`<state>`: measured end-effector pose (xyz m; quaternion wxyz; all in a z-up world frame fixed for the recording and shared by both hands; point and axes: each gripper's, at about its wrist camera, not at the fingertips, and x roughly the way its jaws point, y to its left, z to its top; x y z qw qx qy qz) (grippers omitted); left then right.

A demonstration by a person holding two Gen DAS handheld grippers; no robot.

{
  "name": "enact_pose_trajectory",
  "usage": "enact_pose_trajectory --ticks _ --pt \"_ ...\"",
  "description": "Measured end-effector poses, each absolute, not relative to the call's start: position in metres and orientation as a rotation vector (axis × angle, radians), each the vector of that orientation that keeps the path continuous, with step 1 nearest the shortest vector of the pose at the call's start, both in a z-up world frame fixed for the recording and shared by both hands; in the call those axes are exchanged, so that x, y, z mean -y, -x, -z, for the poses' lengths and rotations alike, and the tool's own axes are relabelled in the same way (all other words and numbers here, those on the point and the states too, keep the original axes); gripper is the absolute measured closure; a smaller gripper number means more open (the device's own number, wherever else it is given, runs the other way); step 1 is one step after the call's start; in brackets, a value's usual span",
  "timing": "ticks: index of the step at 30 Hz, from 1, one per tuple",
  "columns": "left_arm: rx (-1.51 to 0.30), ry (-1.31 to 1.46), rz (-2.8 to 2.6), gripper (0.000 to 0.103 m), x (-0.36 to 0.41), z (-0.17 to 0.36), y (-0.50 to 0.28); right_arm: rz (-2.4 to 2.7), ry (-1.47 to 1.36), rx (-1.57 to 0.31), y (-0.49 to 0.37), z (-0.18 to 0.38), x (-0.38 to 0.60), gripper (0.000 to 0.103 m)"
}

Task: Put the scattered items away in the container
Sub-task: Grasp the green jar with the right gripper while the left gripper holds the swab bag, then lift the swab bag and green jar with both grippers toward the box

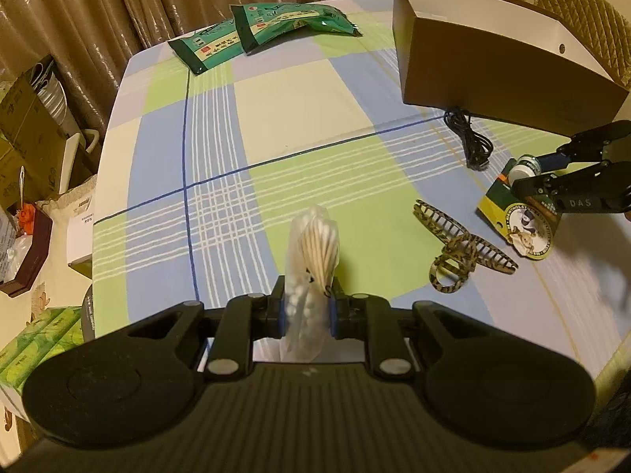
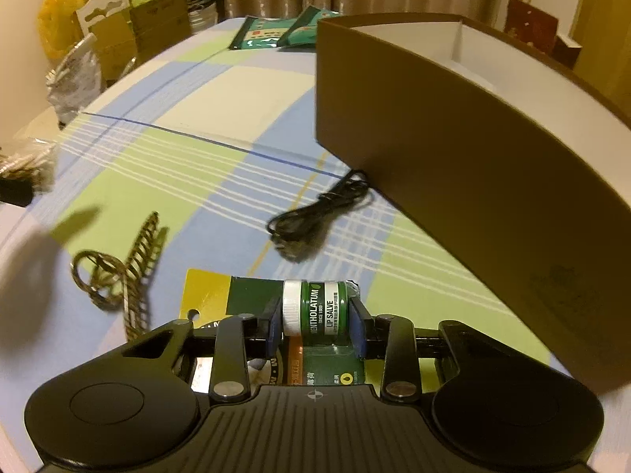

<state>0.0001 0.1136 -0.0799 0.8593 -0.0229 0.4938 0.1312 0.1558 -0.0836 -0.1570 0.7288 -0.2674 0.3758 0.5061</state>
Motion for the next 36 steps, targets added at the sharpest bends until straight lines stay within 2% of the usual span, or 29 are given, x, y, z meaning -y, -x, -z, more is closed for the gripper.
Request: enact_pose_trajectory --ticks 13,14,15,17,23,25,26,36 --pt "-1.032 0.038 -0.186 0.088 -0.083 0.084 -0.020 -0.961 0.522 -0.933 -0.185 0.146 0.168 0.070" --pt "-1.031 0.036 -0.178 0.088 -0.081 0.083 -0.022 -0.964 0.521 -0.944 -0.186 0.146 0.171 0.064" --pt "-1.030 0.034 -0.170 0.088 -0.078 0.083 -0.025 -0.962 0.519 -0.940 -0.185 0.145 0.173 0.053" --pt "-1.028 0.026 -0.157 0.088 -0.073 0.083 -0.029 -0.948 0.516 -0.908 -0.183 0.143 0.176 0.040" --pt "-1.021 0.008 -0.130 0.088 -0.059 0.080 -0.039 -0.970 0.497 -0.898 -0.184 0.145 0.172 0.041" --pt "-1.020 0.005 -0.124 0.088 -0.055 0.080 -0.041 -0.984 0.520 -0.897 -0.182 0.147 0.170 0.056" --pt "-1.019 0.003 -0.122 0.088 -0.052 0.079 -0.042 -0.989 0.527 -0.903 -0.182 0.149 0.170 0.071" --pt "-1.002 0.005 -0.102 0.088 -0.032 0.077 -0.051 -1.054 0.555 -0.890 -0.178 0.133 0.175 0.071"
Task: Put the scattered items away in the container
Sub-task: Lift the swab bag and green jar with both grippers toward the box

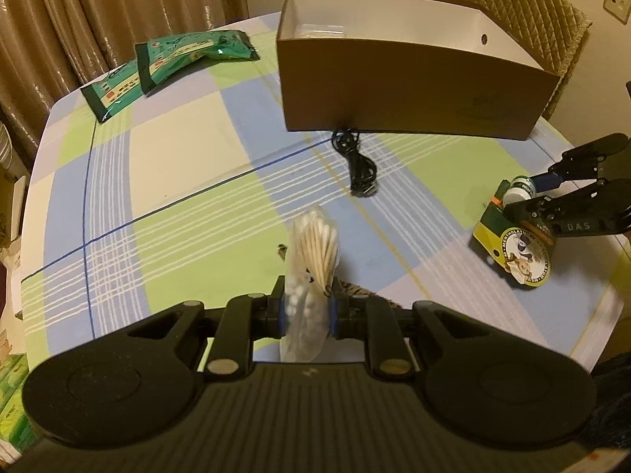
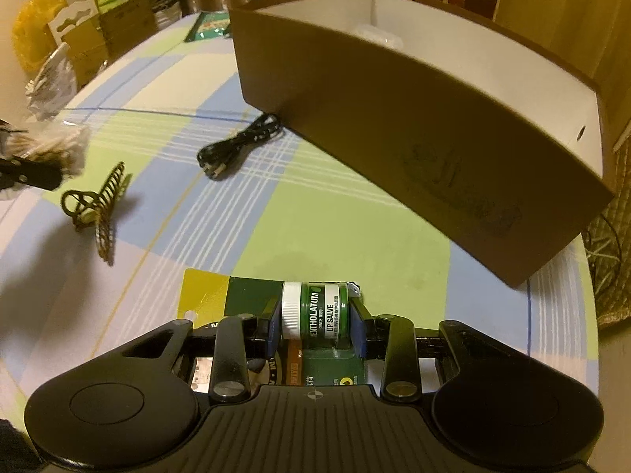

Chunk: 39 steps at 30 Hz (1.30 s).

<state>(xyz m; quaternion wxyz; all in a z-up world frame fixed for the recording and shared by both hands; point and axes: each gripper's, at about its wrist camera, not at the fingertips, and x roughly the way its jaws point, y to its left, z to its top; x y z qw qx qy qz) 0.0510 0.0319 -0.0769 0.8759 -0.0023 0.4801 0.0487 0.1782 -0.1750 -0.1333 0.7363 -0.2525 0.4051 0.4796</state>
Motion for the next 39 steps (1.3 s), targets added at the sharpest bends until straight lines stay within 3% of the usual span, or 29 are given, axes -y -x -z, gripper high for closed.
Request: enact_pose_trajectory --ticks 17,27,39 --pt "-0.889 -0.045 -0.039 0.088 -0.009 0.037 -0.116 -1.257 0.497 -0.731 -0.196 0.049 0.170 0.071" --pt "-0.777 -0.122 0.020 0.088 0.007 -0.011 -0.198 -1.248 0.437 -0.571 -0.271 -0.011 0.155 0.071" --pt "-0.812 -0.101 0.032 0.088 -0.005 -0.009 -0.305 -1.183 0.554 -0.536 -0.356 -0.001 0.120 0.071"
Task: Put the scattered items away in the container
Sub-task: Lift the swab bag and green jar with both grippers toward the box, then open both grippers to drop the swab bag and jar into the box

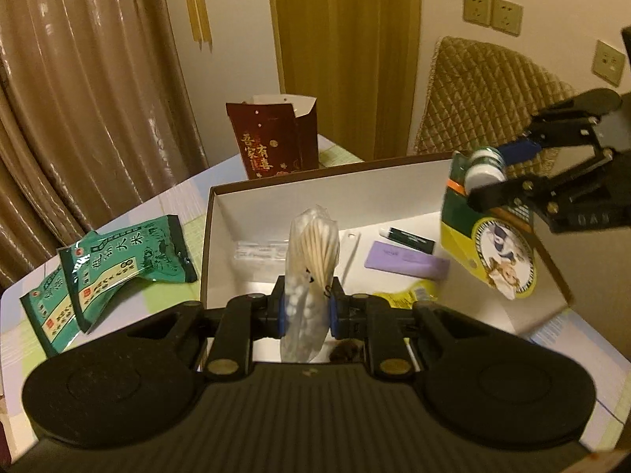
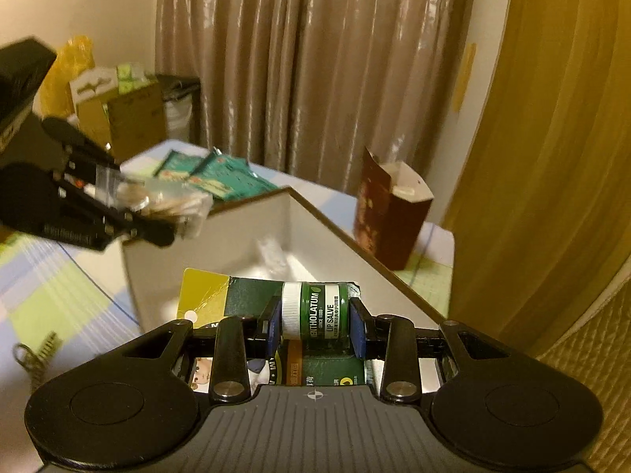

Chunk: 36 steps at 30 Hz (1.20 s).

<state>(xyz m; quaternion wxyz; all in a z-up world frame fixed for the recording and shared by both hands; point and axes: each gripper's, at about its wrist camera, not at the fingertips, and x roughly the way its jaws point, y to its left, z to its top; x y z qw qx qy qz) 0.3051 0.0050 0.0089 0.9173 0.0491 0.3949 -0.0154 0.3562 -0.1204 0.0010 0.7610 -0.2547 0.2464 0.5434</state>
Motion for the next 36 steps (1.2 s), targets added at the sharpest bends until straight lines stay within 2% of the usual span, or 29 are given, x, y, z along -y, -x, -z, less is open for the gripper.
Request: enact_pose_trajectory --ticks 13,22,26,36 --pt "-0.982 -0.093 0.016 0.087 -0.022 0.055 -0.338 -1.271 0.760 -0.629 -0.386 0.061 0.116 0.071" --pt "-1.064 -0.141 0.032 0.086 -0.016 0.081 -0.342 -1.308 0.839 -0.661 -0.389 0.075 0.117 0.071" --pt "-1.071 -0.190 0.031 0.067 -0.011 0.084 -0.339 -1.316 0.899 -0.670 -0.387 0.080 0.114 0.071" --pt "-1.049 -0.171 0.043 0.061 -0.014 0.073 -0.335 -1.323 0.996 -0.722 -0.388 0.093 0.108 0.071"
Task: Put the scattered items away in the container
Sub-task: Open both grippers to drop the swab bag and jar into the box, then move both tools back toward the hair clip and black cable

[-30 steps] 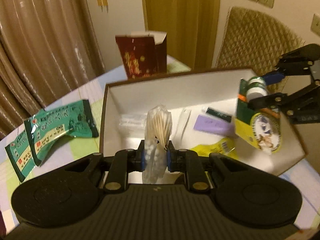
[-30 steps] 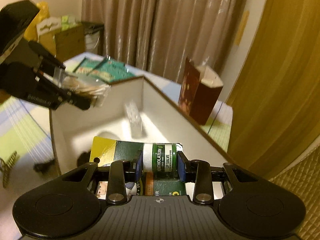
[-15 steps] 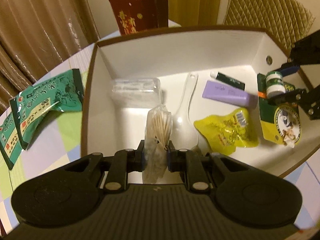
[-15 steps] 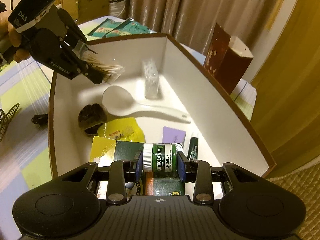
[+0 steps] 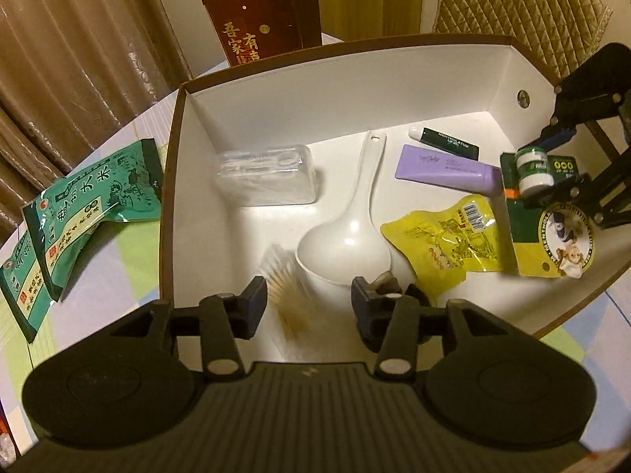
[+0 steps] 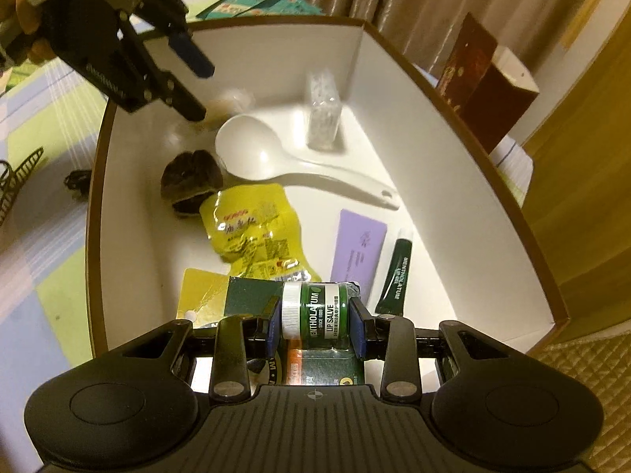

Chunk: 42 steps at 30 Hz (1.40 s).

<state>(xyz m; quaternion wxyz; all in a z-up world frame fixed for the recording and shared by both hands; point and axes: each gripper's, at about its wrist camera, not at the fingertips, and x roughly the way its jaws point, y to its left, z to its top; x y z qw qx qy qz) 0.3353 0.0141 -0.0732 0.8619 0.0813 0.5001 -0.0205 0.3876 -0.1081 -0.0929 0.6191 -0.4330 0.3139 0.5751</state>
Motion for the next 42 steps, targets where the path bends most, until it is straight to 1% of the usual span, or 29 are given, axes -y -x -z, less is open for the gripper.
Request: enact_pose_trajectory --ticks 3,4,5,7,8,9,11,17,18,19,20,24,36,42 --pt "-1.052 -0.166 0.052 0.058 -0.012 0.073 -0.334 -1.312 1.027 -0.737 -0.387 0.099 0.106 0.071" --pt "-1.055 -0.164 0.056 0.054 -0.011 0.073 -0.334 -1.312 1.038 -0.741 -0.387 0.101 0.105 0.071" --pt "-1.056 -0.164 0.059 0.047 -0.010 0.073 -0.333 -1.313 1.045 -0.744 -0.386 0.102 0.105 0.069" --pt "-1.050 -0.165 0.063 0.039 -0.008 0.072 -0.331 -1.310 1.056 -0.749 -0.385 0.103 0.104 0.049" --pt "-1.048 -0.163 0.066 0.039 -0.007 0.072 -0.331 -1.313 1.056 -0.742 -0.383 0.102 0.105 0.030" --pt "-1.046 -0.161 0.069 0.038 -0.006 0.071 -0.330 -1.323 1.050 -0.727 -0.382 0.101 0.106 0.024" --pt "-1.042 -0.163 0.070 0.030 -0.005 0.070 -0.329 -1.325 1.046 -0.725 -0.380 0.099 0.106 0.023" --pt "-1.046 -0.161 0.068 0.022 0.001 0.070 -0.330 -1.278 1.032 -0.763 -0.384 0.100 0.106 0.016" --pt "-1.049 -0.160 0.066 0.020 0.001 0.070 -0.330 -1.272 1.027 -0.762 -0.385 0.100 0.107 0.015" --pt "-1.051 -0.161 0.060 0.015 0.002 0.070 -0.330 -1.266 1.021 -0.760 -0.385 0.099 0.107 0.014" --pt "-1.050 -0.162 0.055 0.014 0.002 0.070 -0.329 -1.261 1.017 -0.758 -0.386 0.099 0.108 0.013" --pt "-1.049 -0.146 0.042 0.012 0.002 0.068 -0.329 -1.234 1.000 -0.745 -0.387 0.095 0.110 0.009" --pt "-1.013 -0.106 -0.019 0.010 0.005 0.051 -0.311 -1.158 0.910 -0.712 -0.383 0.075 0.122 0.002" --pt "-0.987 -0.085 -0.055 0.010 0.007 0.039 -0.288 -1.150 0.857 -0.688 -0.369 0.062 0.131 0.002"
